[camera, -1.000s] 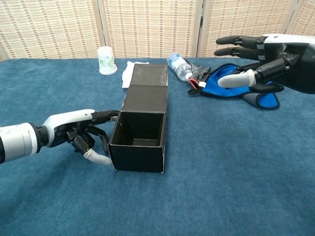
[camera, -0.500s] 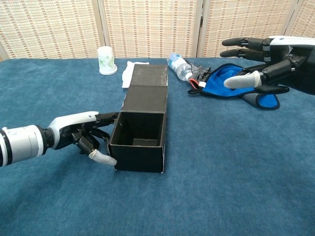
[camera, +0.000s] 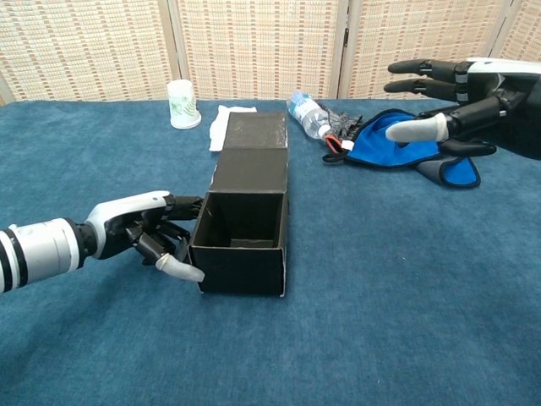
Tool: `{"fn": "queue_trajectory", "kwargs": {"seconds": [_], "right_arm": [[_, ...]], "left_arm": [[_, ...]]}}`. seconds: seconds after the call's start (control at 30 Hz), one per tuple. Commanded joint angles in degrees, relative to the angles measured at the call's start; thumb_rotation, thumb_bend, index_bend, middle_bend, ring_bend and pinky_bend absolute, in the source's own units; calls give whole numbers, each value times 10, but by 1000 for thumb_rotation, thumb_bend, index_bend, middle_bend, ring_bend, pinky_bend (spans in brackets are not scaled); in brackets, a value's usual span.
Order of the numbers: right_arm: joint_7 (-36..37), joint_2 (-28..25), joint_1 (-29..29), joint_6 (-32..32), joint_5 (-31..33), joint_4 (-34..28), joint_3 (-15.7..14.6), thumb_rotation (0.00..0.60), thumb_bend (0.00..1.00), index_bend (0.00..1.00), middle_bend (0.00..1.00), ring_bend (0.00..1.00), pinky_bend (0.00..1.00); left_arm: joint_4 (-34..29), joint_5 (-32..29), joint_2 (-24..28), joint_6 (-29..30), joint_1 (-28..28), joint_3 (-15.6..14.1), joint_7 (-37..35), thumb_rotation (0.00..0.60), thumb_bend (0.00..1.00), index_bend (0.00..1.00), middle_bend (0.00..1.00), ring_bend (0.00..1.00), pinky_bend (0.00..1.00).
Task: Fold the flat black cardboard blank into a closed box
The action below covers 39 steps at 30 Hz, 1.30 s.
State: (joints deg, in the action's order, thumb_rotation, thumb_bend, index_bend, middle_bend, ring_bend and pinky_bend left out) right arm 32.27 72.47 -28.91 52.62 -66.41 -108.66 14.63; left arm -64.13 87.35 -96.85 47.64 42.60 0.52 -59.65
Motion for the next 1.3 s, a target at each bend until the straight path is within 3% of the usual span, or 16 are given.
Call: {"fn": "queue_trajectory", "kwargs": {"seconds": [0.03,0.2,0.37,0.53,0.87,1.1,1.3], "right_arm": [[5,5,1,0,10,1,3,600,5,0,28,442,876],[77,11,-11,-54,56,10,28,600,19,0,88,173,387],[194,39,-30,-137,58,58,63,600,0,0,18,49,201],[271,88,-49,-190,40,115,84,600,0,0,0,0,119],[374,183,-97,-267,0,228,128,600,0,0,0,0,103],[420,249,-133,-286,-37,306,151,600,0,0,0,0,103],[457,272,-148,-272,-92,338,155,600,0,0,0,0,105]], "left_arm": [[6,4,-3,8,-2,-2,-10,600,84,289,308,611,846],[2,16,10,30,-4,-4,-34,600,83,292,311,610,846],[-8,23,28,57,-8,-2,-29,600,84,293,311,608,846],[-17,19,41,67,-10,2,-24,600,84,293,311,608,846],[-31,26,60,79,-14,-6,-17,600,83,293,311,605,846],[-29,29,62,72,-10,-13,-8,600,84,293,311,604,846],[-22,28,66,62,-5,-17,-7,600,84,293,311,604,846]]}}
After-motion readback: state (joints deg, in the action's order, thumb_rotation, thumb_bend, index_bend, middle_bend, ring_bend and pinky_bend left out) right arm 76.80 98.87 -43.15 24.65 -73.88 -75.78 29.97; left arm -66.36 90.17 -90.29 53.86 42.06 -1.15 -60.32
